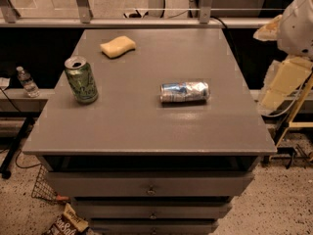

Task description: Move redbull can near green can

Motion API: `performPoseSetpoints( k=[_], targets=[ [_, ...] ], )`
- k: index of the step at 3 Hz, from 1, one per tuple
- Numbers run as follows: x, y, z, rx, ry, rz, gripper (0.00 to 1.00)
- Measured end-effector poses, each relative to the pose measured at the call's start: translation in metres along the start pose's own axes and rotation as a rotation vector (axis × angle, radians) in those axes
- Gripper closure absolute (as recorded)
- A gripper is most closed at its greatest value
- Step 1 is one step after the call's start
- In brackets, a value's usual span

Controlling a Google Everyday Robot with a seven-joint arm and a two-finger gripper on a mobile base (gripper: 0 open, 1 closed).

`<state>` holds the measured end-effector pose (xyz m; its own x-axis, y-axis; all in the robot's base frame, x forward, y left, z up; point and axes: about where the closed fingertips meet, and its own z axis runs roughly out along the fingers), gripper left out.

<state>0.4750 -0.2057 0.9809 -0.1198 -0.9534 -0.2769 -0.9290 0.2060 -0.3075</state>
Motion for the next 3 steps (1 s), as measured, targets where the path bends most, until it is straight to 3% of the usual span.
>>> performPoseSetpoints(
  k=[1, 2, 3],
  targets=[
    [-0.023, -0.034, 0.031, -0.017, -0.064, -0.058, 0.0],
    [-0.047, -0.056, 0.064, -0.044, -0.085, -0.078, 0.0],
    [-0.062, -0.062, 0.102, -0.077, -0.03, -0.07, 0.0]
  ],
)
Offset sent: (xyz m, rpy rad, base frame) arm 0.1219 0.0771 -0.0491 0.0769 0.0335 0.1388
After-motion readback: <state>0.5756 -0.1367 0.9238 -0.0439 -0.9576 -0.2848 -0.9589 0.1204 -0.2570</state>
